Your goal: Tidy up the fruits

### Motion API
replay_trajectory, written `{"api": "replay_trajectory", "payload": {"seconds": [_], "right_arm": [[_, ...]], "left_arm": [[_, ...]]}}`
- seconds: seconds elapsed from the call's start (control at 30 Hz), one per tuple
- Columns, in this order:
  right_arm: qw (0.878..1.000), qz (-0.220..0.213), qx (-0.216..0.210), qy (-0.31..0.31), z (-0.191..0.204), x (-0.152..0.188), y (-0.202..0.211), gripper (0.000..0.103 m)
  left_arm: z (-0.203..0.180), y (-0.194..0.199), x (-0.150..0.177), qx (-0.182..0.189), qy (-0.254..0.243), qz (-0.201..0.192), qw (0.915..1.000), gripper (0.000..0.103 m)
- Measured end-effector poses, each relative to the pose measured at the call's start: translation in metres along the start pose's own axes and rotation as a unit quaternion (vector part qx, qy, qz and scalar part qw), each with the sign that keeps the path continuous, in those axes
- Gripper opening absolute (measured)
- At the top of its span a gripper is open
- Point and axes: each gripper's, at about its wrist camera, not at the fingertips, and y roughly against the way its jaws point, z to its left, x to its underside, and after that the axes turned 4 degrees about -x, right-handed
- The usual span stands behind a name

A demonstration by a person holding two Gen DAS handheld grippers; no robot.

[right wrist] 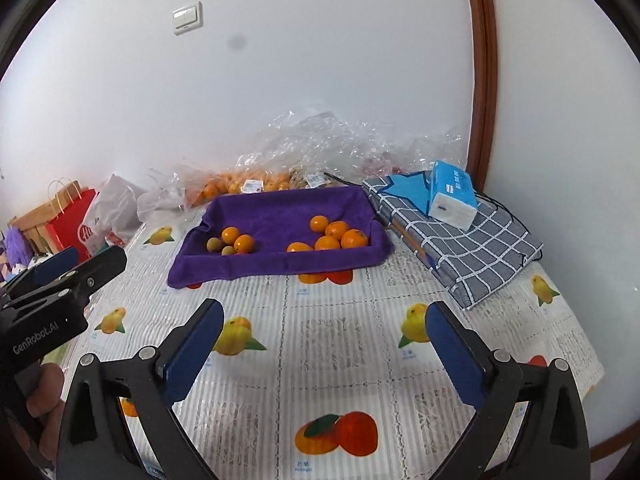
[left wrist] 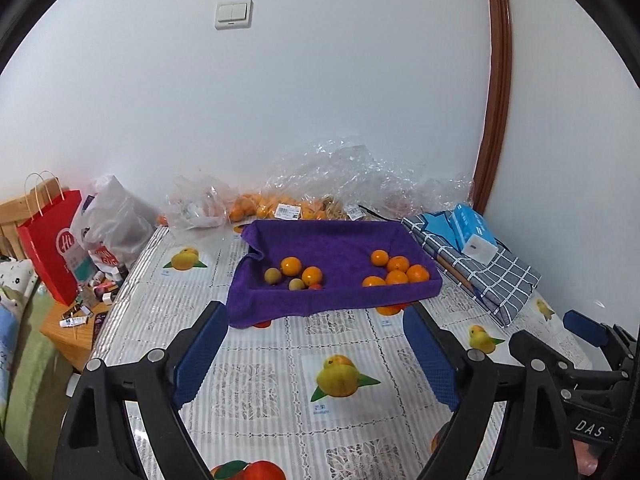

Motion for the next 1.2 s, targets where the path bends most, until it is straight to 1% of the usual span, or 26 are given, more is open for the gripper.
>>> {"api": "replay_trajectory", "payload": {"seconds": [0.13,0.63,1.2], "right_arm": [[1.0,0.0,-0.006,-0.01,-0.004,0.002,0.005,0.1],[1.0,-0.005,-0.002,-0.011,-0.01,-0.001,0.012,0.1],[1.0,-0.007,-0.002,-0.012,-0.007,-0.001,0.012,0.1]], "left_arm": [[-0.001,0.006,-0.001,-0.005,-0.001,-0.002,1.0,0.089],[-0.008,0.011,-0.002,-0.018,-0.008,-0.008,0.9998,0.089],[-0.005,0.008,-0.002,-0.011,-0.002,-0.004,0.9999,0.089]]}}
